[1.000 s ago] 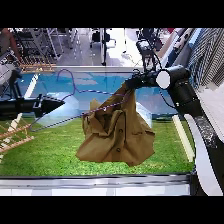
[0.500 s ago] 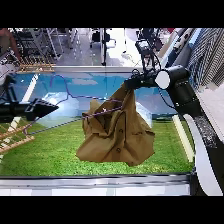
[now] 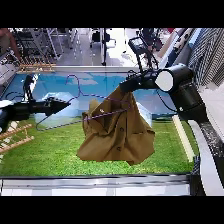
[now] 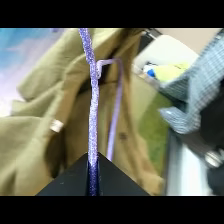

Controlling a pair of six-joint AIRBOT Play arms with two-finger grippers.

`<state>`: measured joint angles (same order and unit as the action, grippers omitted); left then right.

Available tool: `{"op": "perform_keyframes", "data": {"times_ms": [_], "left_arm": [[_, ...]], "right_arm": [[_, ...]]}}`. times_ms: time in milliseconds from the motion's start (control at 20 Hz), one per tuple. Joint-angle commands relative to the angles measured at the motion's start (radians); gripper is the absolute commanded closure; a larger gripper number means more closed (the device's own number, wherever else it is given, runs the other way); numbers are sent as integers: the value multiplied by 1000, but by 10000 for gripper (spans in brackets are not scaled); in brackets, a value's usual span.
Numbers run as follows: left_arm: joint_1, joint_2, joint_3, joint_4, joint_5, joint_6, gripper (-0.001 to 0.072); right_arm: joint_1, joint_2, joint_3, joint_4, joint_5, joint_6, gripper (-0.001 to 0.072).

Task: Fold the clothes and pants, and hang the long-sleeved shirts on hangers.

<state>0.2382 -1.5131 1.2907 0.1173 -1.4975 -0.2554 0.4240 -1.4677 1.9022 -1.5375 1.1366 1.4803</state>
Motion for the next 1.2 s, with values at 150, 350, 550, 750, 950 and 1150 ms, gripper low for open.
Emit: {"op": "perform_keyframes", "data": {"times_ms": [150, 350, 550, 750, 950, 1150], "left_arm": [[159, 132, 1, 84, -70, -35, 692], [166, 121, 1, 69, -50, -35, 692], [41, 56, 0, 47, -43, -32, 691], [-54, 21, 0, 6, 27, -32, 693], [-108, 22, 0, -60, 276, -32, 693], [-177, 21, 0, -155, 327, -16, 693]], "right_arm": [[-18, 5, 0, -22, 27, -6, 682], [-18, 5, 1, 11, 15, -6, 682], [-18, 5, 1, 45, 16, -6, 682], [-18, 6, 1, 74, 43, -6, 682], [14, 49, 1, 252, 135, -9, 682], [135, 141, 0, 257, 240, -9, 682]]}}
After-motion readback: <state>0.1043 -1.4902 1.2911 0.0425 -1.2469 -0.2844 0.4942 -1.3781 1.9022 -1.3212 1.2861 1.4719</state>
